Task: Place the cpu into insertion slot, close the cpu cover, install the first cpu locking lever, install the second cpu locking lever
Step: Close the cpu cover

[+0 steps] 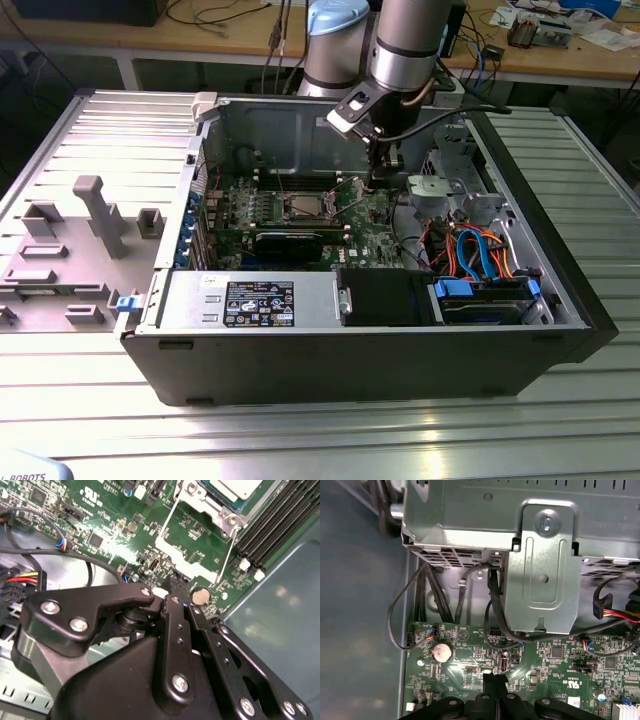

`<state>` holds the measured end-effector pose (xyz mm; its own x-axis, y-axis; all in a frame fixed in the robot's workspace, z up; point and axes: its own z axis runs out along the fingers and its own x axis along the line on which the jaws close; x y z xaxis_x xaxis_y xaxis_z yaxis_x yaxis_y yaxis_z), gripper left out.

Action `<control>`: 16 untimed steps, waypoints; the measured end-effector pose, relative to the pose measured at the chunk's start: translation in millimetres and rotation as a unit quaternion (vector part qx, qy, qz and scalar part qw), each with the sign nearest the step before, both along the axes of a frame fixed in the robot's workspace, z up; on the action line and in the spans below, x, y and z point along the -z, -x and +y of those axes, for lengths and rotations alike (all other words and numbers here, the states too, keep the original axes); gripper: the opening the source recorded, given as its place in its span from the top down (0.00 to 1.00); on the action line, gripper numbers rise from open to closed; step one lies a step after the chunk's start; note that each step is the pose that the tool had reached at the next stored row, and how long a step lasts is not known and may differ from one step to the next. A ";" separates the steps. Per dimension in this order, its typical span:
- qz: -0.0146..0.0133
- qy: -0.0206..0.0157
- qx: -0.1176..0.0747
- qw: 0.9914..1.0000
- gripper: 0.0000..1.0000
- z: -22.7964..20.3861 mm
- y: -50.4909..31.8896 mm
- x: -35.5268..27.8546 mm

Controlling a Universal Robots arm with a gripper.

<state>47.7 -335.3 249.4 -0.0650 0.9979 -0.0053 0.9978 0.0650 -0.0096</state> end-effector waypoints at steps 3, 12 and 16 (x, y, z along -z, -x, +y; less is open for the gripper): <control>0.000 0.000 0.000 1.000 0.89 0.0 1.4 4.0; 0.000 0.000 0.000 1.000 0.89 0.0 6.9 4.1; 0.000 0.000 0.000 1.000 0.89 0.0 7.5 4.1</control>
<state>40.2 -335.4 245.3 -0.0653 0.9979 -0.0047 0.9978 0.0653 -0.0090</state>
